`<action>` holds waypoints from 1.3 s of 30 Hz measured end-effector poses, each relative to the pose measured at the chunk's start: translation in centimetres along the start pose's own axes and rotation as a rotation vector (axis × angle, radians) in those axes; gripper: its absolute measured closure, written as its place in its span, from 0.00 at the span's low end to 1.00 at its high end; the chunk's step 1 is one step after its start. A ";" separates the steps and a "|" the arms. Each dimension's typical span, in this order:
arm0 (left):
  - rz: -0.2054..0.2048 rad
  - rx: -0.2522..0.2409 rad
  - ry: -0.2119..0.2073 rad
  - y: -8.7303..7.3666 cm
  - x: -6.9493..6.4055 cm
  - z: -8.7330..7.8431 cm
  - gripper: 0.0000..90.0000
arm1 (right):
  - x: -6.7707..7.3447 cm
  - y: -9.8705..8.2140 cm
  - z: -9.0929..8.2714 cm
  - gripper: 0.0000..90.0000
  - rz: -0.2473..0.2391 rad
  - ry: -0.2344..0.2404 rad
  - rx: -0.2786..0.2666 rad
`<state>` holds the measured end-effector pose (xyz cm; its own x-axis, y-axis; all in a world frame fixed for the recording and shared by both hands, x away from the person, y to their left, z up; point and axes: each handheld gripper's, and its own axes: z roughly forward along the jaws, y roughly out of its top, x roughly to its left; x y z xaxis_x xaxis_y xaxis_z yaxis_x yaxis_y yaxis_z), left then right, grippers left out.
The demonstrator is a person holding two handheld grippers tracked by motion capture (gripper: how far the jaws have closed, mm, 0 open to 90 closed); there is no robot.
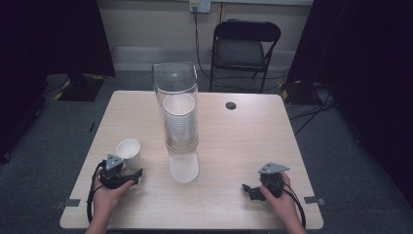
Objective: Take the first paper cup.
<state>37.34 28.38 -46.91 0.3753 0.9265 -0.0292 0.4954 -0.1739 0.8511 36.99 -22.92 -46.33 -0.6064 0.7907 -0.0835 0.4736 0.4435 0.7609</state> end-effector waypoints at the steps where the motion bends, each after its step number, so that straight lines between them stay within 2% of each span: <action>1: 0.010 0.004 -0.004 -0.1 0.0 -0.2 0.18 | 0.0 0.0 0.0 0.03 0.000 -0.001 0.000; 6: 0.014 -0.007 -0.060 -0.6 -0.5 -1.1 0.18 | 0.0 0.0 0.0 0.03 0.000 -0.002 0.002; 11: 0.025 -0.044 -0.109 -0.4 -1.2 -2.2 0.18 | 0.0 0.0 0.0 0.03 0.000 -0.002 0.002; 17: 0.062 -0.059 -0.136 -0.1 -2.0 -3.1 0.18 | 0.0 0.0 0.0 0.03 0.000 -0.002 0.002; 22: 0.092 -0.061 -0.155 0.3 -2.5 -3.3 0.18 | 0.0 0.0 0.0 0.03 0.000 -0.002 0.002; 24: 0.091 -0.070 -0.162 0.4 -2.7 -3.4 0.18 | 0.0 0.0 0.0 0.03 0.000 -0.002 0.002; 28: 0.112 -0.085 -0.201 0.9 -3.7 -3.4 0.18 | 0.1 0.0 0.0 0.03 0.002 -0.008 0.000; 32: 0.130 -0.092 -0.215 1.6 -4.6 -3.3 0.18 | 0.1 0.0 0.0 0.03 0.002 -0.012 0.001; 39: 0.131 -0.128 -0.257 3.0 -6.4 -2.4 0.18 | 0.1 0.0 0.0 0.03 0.002 -0.011 0.001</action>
<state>34.54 22.69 -42.90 0.6231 0.7814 -0.0329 0.3336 -0.2274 0.9149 36.93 -22.87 -46.34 -0.5982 0.7964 -0.0893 0.4757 0.4425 0.7602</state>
